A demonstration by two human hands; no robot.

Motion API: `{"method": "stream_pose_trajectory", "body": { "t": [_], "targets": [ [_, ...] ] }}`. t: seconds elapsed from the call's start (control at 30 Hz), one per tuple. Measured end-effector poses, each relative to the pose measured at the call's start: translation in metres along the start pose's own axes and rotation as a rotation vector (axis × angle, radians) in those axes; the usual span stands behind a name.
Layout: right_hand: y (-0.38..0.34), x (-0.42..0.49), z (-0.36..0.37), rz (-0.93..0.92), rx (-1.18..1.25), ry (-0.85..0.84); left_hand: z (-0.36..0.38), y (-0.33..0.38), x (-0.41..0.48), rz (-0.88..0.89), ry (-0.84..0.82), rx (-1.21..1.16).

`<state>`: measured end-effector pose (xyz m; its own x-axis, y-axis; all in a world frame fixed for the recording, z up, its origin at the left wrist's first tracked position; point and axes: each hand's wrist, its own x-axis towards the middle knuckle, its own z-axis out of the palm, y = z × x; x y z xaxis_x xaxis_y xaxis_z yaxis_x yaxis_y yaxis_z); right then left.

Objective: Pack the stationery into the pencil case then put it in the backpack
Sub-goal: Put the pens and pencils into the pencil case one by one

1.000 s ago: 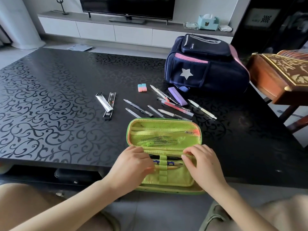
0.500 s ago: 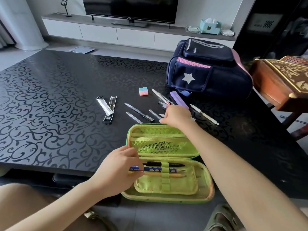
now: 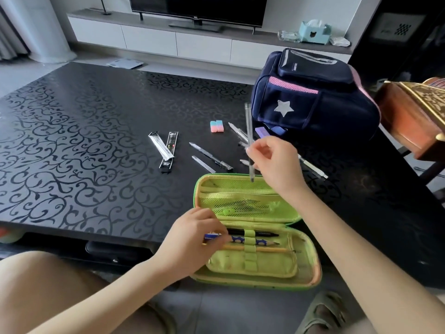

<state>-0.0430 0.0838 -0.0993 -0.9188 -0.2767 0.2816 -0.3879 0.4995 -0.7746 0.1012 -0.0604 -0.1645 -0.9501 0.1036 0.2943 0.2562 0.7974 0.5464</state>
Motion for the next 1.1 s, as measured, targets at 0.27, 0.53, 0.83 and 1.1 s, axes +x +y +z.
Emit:
{"method": "stream_pose_trajectory", "body": {
  "t": [0.27,0.53,0.83,1.1],
  "targets": [
    [-0.018,-0.116,-0.008,0.38,0.791,-0.258,-0.023,0.049,0.007,-0.333,-0.08,-0.821],
    [0.022,-0.139,-0.026,0.473,0.522,-0.163,-0.028,0.014,-0.031,-0.187,-0.014,-0.248],
    [0.052,-0.148,-0.035,0.335,0.174,-0.149,-0.026,-0.01,-0.041,0.016,-0.119,0.091],
    [0.057,-0.149,-0.023,0.193,-0.026,-0.117,0.012,0.017,-0.023,0.146,-0.152,0.08]
  ]
}}
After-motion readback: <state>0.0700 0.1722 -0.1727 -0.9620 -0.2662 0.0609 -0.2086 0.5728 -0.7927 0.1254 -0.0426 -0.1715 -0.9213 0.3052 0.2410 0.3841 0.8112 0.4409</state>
